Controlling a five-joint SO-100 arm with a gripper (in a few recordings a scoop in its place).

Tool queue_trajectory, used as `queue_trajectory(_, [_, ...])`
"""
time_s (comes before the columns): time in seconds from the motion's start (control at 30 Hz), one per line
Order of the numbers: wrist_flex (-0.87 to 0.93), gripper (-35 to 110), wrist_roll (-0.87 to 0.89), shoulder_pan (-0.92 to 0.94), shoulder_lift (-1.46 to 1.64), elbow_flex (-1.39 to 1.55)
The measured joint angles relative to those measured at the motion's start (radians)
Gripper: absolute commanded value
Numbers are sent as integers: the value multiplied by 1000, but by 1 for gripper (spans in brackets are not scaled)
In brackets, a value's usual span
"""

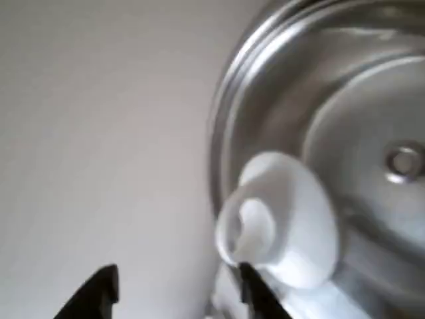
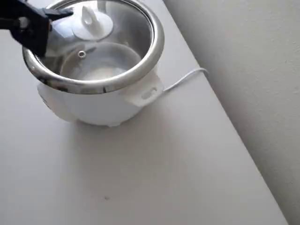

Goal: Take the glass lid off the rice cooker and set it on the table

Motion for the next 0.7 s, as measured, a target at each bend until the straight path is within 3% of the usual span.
queue_trajectory(0.7, [-60,22,18,-20,-141,-38])
